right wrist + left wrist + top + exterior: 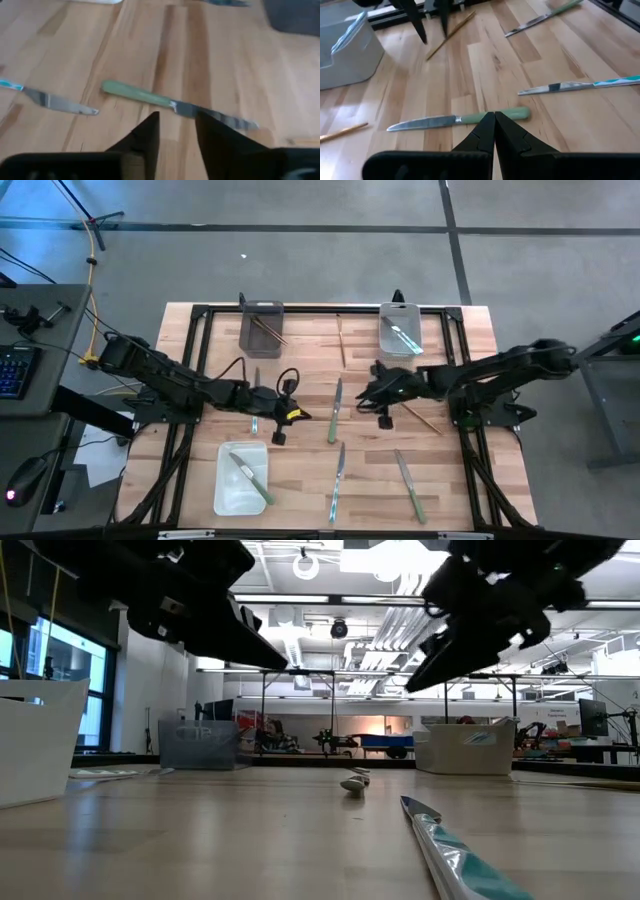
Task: Sort silverware by color (type)
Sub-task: Put the top green table knife into the white bin
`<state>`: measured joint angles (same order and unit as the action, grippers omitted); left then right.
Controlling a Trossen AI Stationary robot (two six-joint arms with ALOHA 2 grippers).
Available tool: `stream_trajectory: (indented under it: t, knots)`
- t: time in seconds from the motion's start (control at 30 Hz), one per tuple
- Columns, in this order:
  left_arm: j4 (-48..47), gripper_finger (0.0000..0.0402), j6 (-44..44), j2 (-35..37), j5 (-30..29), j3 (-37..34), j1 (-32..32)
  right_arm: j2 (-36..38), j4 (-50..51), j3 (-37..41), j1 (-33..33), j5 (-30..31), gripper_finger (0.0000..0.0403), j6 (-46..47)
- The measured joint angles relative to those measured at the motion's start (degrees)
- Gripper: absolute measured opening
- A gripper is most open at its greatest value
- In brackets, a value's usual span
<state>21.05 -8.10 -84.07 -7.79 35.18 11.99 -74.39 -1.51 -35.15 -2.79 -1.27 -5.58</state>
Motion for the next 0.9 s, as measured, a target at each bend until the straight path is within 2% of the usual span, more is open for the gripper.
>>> stream_trajectory:
  t: [0.13,0.23,0.5,0.73,0.9]
  knots:
    - [1.24,0.0001,1.19,0.02,-2.38,-1.55,1.09,-7.24,2.8,-5.54,-0.35,-3.99,0.0146,-6.46]
    - [6.76,0.0001,3.45,0.03,-2.77,-5.11,1.22,-12.62,7.87,-11.21,-0.84,-4.85,0.0158,-10.43]
    - [19.46,0.0001,6.49,0.09,-3.39,-12.81,1.16,-28.22,22.73,-28.1,-1.94,-4.97,0.0161,-20.48]
    - [19.68,0.0001,5.97,0.09,-7.8,-14.99,0.93,-39.48,31.99,-40.07,-1.88,-4.9,0.0161,-26.26]
    - [22.51,0.0,6.59,0.09,-8.03,-16.83,0.65,-43.31,35.14,-43.95,-1.88,-4.84,0.016,-27.5]
